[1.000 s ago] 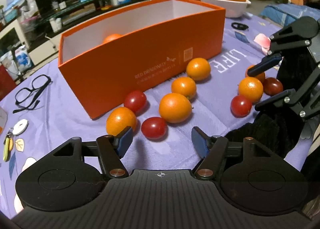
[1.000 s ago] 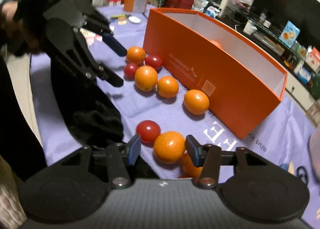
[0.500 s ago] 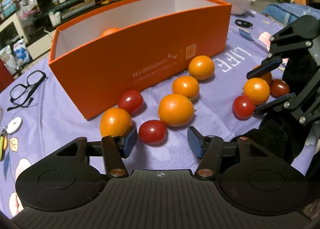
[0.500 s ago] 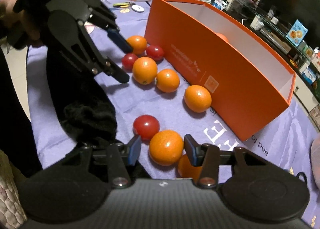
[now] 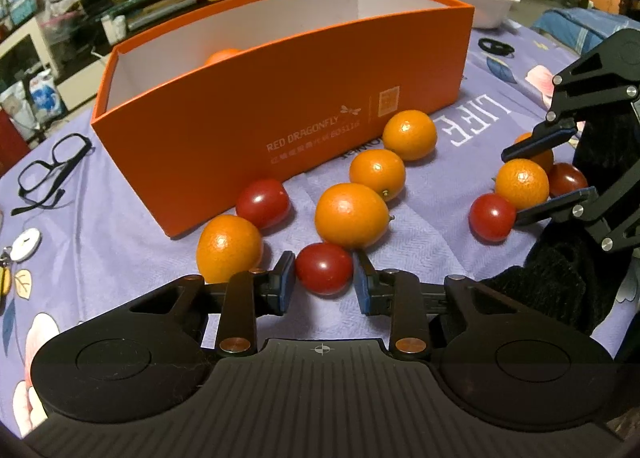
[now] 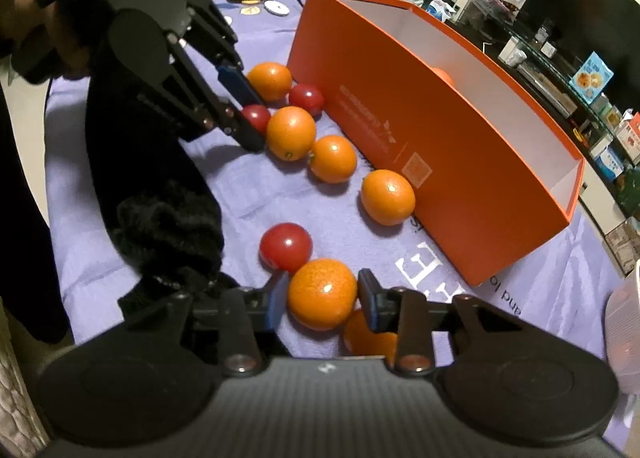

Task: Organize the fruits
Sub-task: 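Close the left gripper on a red cherry tomato while the right gripper grasps a tangerine, then carry the tomato with the left gripper while the right gripper carries the tangerine over the box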

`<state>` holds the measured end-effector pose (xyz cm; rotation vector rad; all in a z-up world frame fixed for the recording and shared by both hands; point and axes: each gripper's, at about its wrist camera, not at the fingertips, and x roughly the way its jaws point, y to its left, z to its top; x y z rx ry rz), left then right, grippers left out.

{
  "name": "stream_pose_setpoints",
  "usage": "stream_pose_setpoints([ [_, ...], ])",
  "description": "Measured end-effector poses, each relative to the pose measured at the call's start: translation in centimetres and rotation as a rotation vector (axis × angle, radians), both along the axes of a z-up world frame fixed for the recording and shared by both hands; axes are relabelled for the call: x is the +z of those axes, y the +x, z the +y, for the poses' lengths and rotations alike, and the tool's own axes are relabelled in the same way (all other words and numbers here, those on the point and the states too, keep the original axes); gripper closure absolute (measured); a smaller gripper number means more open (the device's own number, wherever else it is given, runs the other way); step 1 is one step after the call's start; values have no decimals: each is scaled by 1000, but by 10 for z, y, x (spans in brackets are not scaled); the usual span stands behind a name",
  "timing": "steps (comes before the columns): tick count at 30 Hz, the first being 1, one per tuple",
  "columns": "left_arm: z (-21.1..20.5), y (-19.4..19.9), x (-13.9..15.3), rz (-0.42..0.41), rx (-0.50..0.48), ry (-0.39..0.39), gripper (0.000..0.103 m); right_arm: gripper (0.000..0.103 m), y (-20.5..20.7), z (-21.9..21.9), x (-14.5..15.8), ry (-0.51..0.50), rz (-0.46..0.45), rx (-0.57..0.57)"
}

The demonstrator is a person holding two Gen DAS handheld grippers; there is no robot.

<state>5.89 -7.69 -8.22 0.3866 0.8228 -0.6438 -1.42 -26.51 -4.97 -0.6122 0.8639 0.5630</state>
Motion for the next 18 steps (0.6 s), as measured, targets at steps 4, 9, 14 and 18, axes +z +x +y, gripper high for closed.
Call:
stream_pose_setpoints([
  [4, 0, -2, 1, -3, -7, -4, 103, 68, -1, 0, 2, -4, -7, -1],
  [9, 5, -7, 9, -17, -8, -23, 103, 68, -3, 0, 8, 4, -23, -6],
  [14, 6, -11, 18, -43, 2, -35, 103, 68, -3, -5, 15, 25, -45, -26],
  [18, 6, -11, 21, -61, 34, -28, 103, 67, -1, -10, 23, 62, -64, -59],
])
